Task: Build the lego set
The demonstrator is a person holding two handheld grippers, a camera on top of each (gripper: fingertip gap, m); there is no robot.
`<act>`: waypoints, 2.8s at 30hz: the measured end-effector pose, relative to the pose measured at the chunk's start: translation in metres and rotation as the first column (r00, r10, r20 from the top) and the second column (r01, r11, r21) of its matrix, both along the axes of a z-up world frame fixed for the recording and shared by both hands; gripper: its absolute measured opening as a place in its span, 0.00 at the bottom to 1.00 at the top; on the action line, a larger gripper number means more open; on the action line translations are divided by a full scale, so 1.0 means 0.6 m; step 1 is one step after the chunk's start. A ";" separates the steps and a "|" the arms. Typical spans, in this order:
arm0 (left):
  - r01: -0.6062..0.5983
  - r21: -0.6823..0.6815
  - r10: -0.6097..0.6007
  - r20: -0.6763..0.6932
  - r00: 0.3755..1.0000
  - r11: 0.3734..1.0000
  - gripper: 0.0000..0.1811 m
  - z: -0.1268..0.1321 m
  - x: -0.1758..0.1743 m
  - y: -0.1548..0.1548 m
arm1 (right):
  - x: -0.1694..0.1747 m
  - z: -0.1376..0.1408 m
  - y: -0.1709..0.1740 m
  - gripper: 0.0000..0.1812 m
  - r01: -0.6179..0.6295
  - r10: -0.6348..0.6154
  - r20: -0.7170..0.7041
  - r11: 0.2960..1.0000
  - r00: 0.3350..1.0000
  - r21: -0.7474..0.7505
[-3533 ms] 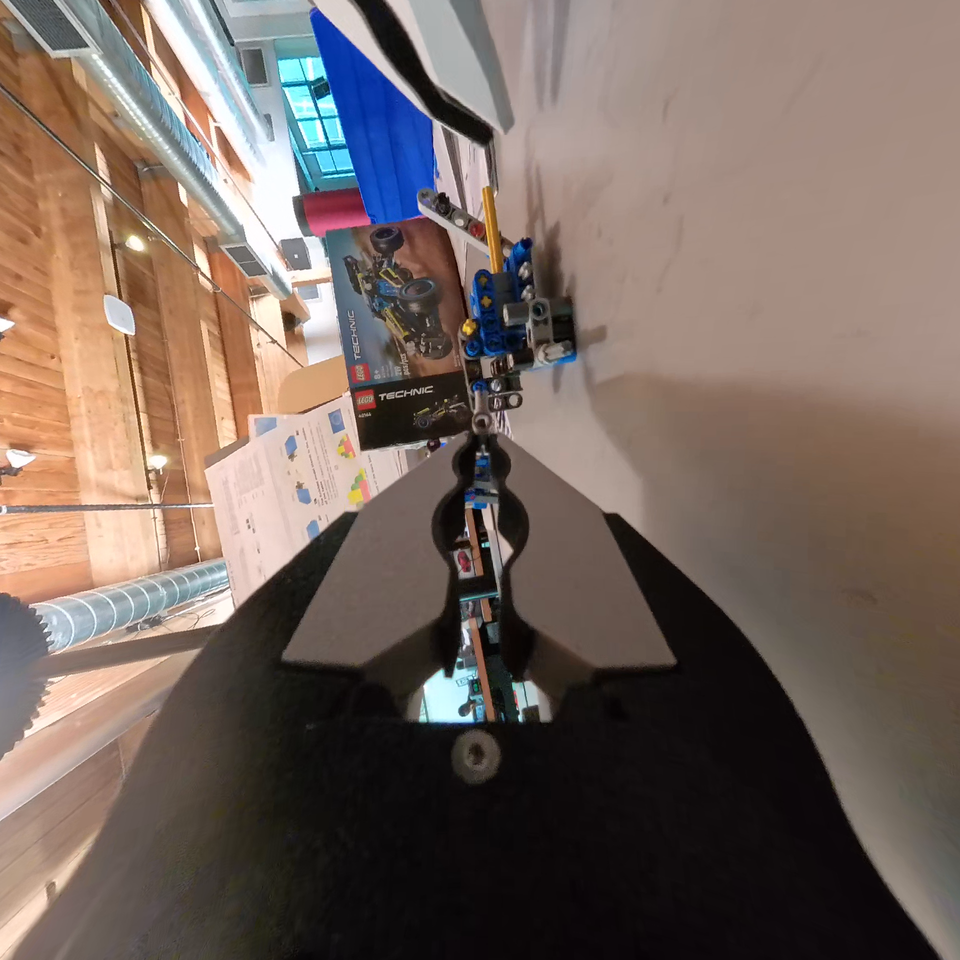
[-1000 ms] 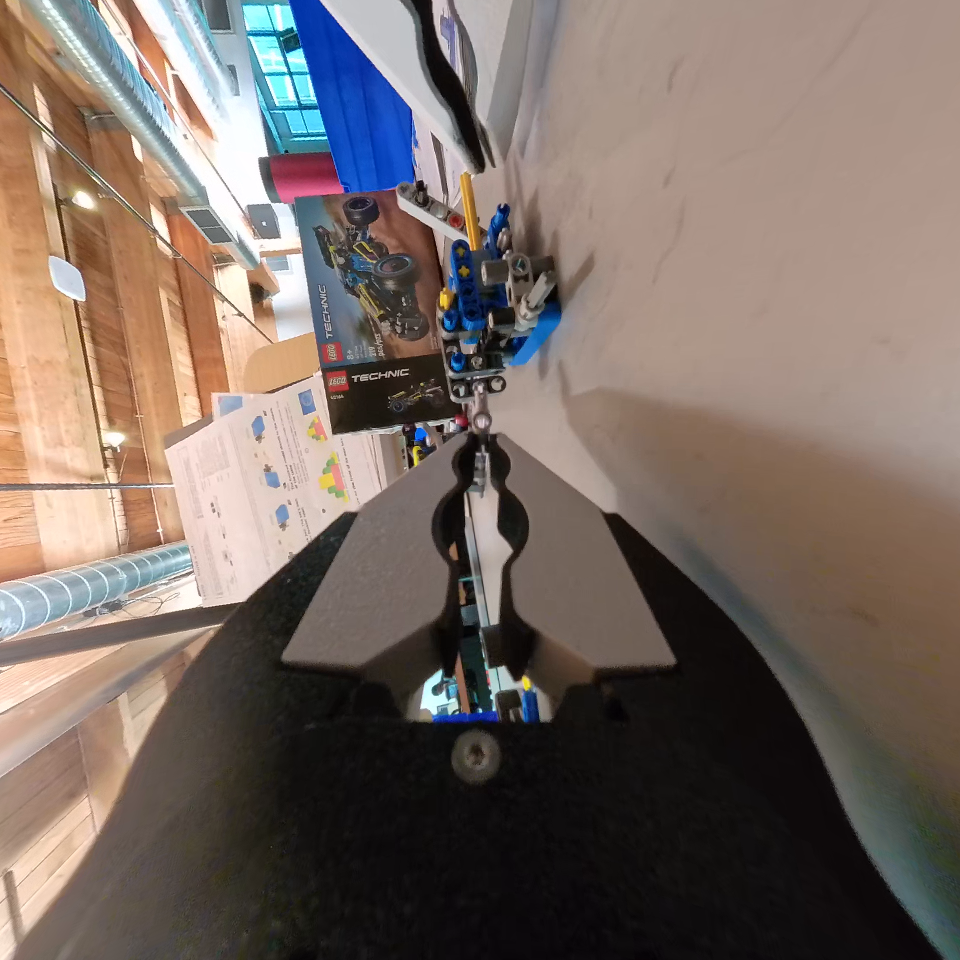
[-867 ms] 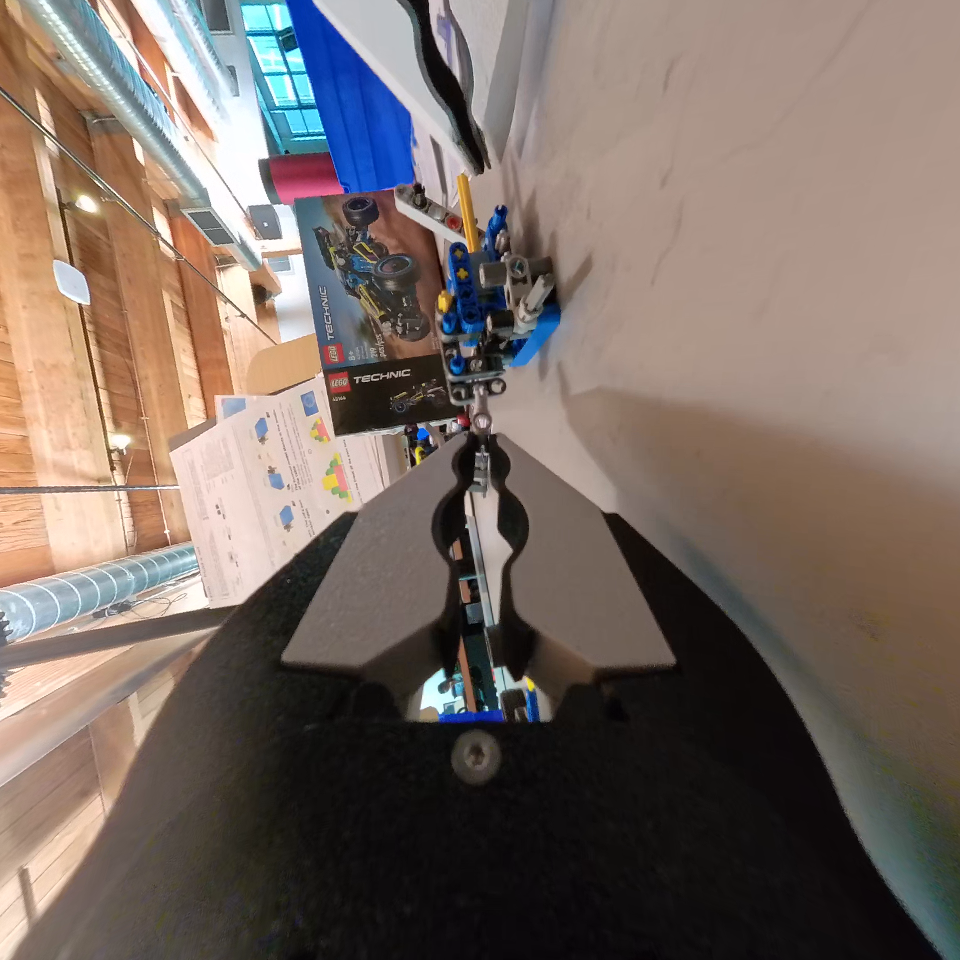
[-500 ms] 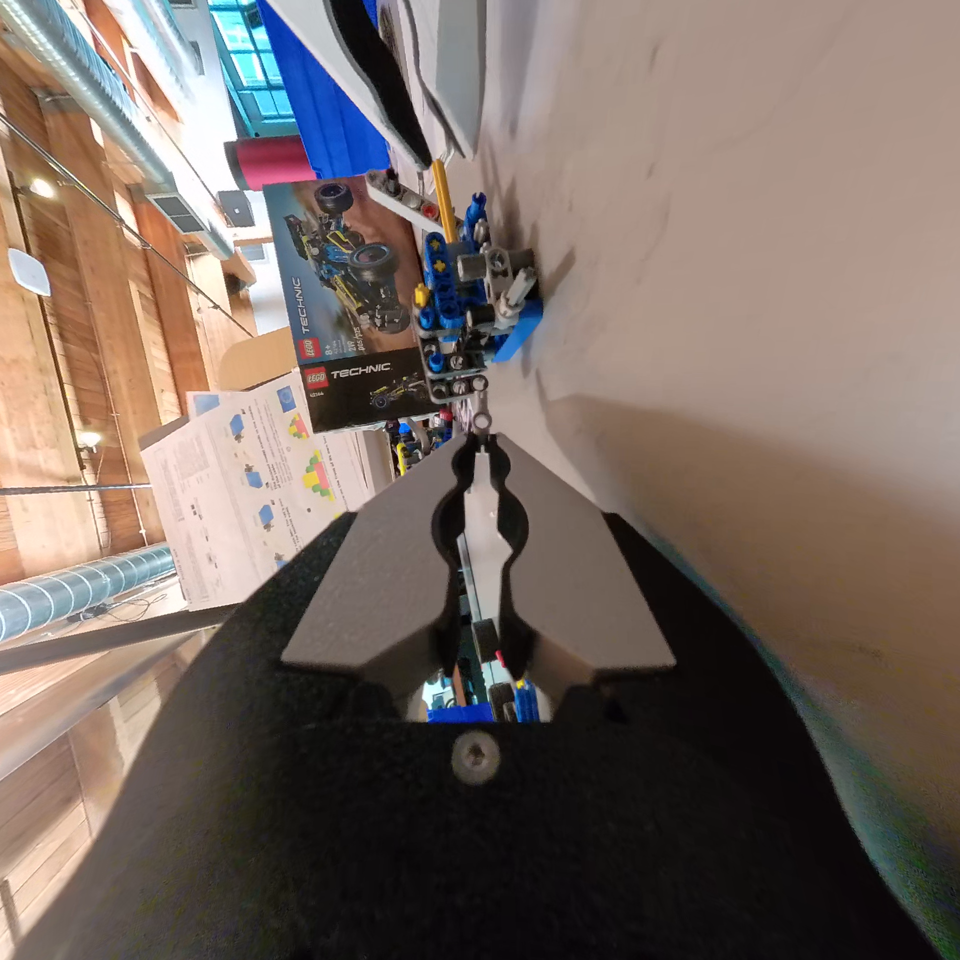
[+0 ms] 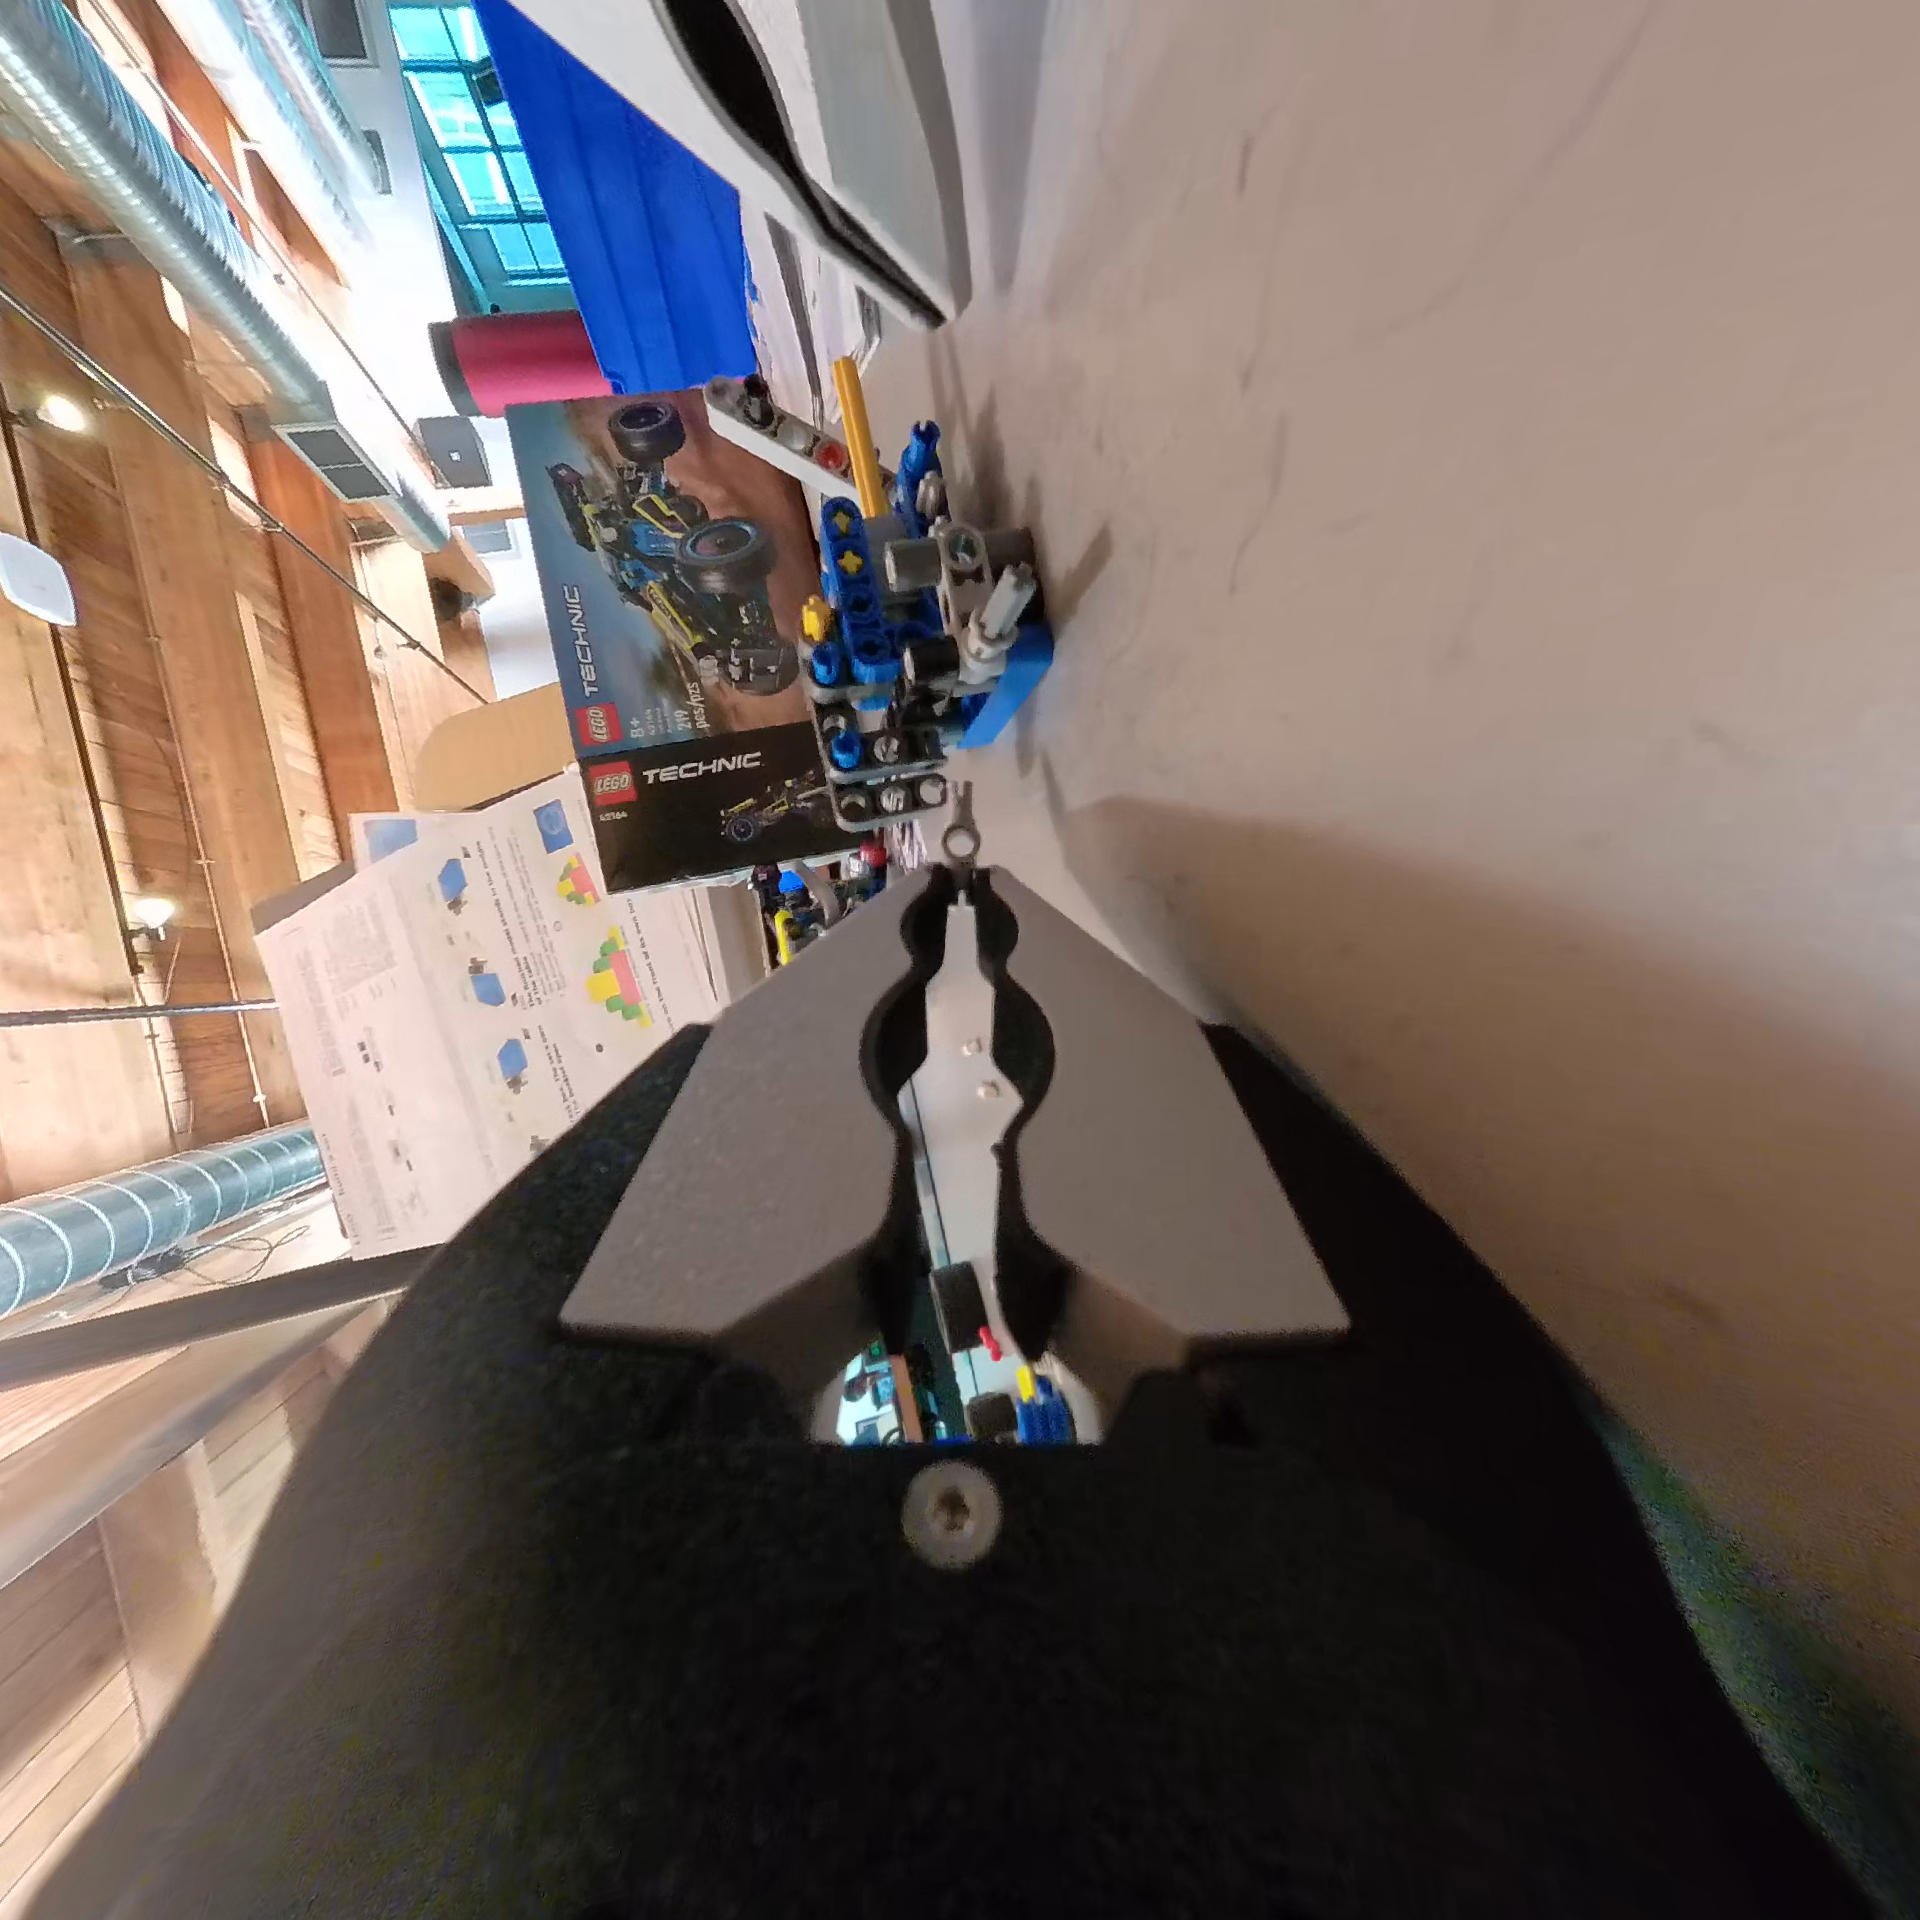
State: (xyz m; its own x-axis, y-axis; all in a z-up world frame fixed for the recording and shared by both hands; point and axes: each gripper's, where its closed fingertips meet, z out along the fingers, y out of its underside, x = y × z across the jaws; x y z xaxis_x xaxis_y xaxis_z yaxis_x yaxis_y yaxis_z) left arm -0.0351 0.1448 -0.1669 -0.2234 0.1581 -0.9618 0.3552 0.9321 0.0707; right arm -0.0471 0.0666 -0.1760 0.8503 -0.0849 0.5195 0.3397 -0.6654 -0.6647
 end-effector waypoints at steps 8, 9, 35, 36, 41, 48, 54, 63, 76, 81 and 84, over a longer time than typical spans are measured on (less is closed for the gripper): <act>-0.006 -0.016 0.005 -0.018 1.000 1.000 0.01 -0.003 0.000 0.001 | -0.018 -0.005 -0.005 0.00 0.027 -0.027 -0.166 1.000 0.986 0.001; -0.006 -0.017 0.006 -0.018 1.000 1.000 0.01 -0.003 0.000 0.001 | -0.019 -0.004 -0.006 0.02 0.034 -0.033 -0.186 0.999 0.982 0.006; 0.228 -0.014 -0.221 0.204 0.954 0.974 0.00 0.053 -0.071 -0.067 | -0.052 0.065 0.055 0.08 0.002 0.057 -0.279 0.978 0.959 0.206; 0.231 -0.016 -0.223 0.201 0.954 0.973 0.00 0.052 -0.071 -0.067 | -0.049 0.065 0.053 0.08 0.006 0.051 -0.277 0.980 0.960 0.199; 0.254 -0.030 -0.244 0.189 0.951 0.967 0.00 0.052 -0.076 -0.072 | -0.043 0.062 0.054 0.06 -0.037 0.081 -0.255 0.984 0.964 0.172; 0.251 -0.173 -0.251 0.022 0.968 0.952 0.01 0.035 -0.076 -0.068 | -0.040 0.047 0.060 0.01 -0.121 0.134 -0.126 0.987 0.983 0.107; -0.137 -0.640 -0.331 -0.555 0.763 0.756 0.09 0.026 -0.075 -0.048 | -0.019 0.061 0.063 0.00 -0.104 0.099 0.048 0.988 0.994 0.110; -0.284 -0.700 -0.406 -0.644 0.648 0.655 0.07 0.040 -0.062 -0.028 | -0.023 0.066 0.091 0.01 -0.156 0.148 0.086 0.984 0.985 0.090; -0.248 -0.722 -0.447 -0.621 0.644 0.647 0.02 0.047 -0.060 -0.028 | -0.038 0.059 0.103 0.01 -0.169 0.186 -0.108 0.974 0.977 0.148; -0.231 -0.732 -0.474 -0.613 0.632 0.640 0.05 0.052 -0.063 -0.030 | -0.036 0.069 0.104 0.01 -0.151 0.183 -0.159 0.970 0.970 0.192; -0.228 -0.731 -0.468 -0.610 0.639 0.643 0.03 0.053 -0.061 -0.028 | -0.038 0.071 0.105 0.01 -0.157 0.194 -0.177 0.967 0.965 0.202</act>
